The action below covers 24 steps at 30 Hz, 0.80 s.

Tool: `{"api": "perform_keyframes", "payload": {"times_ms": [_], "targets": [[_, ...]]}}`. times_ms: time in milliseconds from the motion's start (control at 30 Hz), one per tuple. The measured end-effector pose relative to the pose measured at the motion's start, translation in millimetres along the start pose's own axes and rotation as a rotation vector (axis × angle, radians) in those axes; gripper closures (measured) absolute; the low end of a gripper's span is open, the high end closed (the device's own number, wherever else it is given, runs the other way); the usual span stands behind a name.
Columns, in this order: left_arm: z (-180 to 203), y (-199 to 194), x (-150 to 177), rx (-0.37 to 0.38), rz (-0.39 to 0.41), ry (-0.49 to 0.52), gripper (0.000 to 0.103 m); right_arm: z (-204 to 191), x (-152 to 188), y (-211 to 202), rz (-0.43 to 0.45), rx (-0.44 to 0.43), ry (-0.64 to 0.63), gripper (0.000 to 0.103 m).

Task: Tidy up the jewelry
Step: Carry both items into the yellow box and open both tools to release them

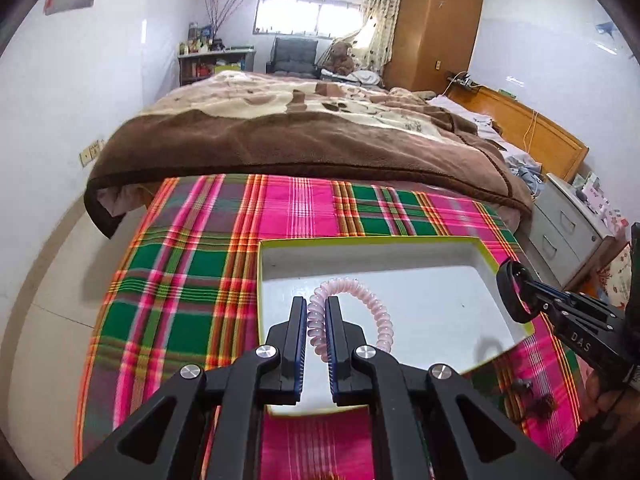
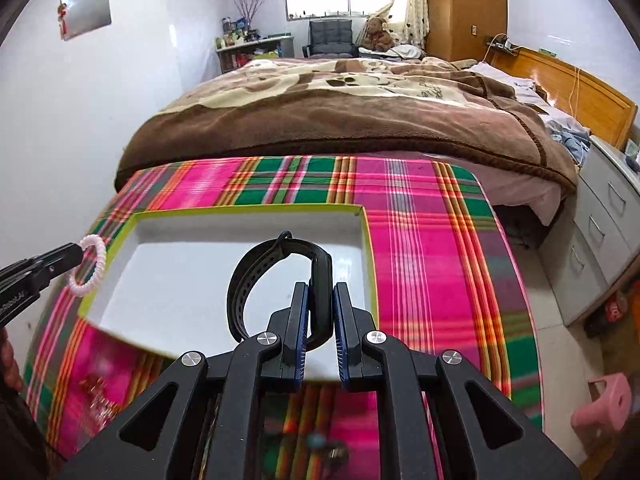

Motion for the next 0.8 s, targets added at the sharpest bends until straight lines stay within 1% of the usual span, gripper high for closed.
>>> {"api": "perform_keyframes", "payload": {"times_ms": [133,267,467,800], "targets": [[-5.8,23.9,-5.9,-0.010,-0.019,-0.012,0.094,5.0,-5.6,19.7,-0.025,0.019,-0.003,0.090],[-11.4,45.2,-4.6,-0.019,-0.056,-0.019,0.094,7.5,-9.8,34.8,-0.047,0.032,-0.007,0.090],[-13.9,64.5,1.8,-0.024,-0.090,-0.021,0.094,9.4,-8.7,53.3,-0.083,0.043,-0.013,0.090],[-16.2,80.3,11.2,-0.031,-0.133,-0.026,0.094,3.5,-5.1,71.0,-0.116,0.049,-0.034,0.090]]}}
Point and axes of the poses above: each gripper's, at about its wrist camera, not at the fingertips, and y roughly the way its jaws point, z to its right, x to its underside, the point moved 9 cm from there along y, roughly the way its jaws point, and after that the axes turned 2 degrees about z, right-handed, at the moved point
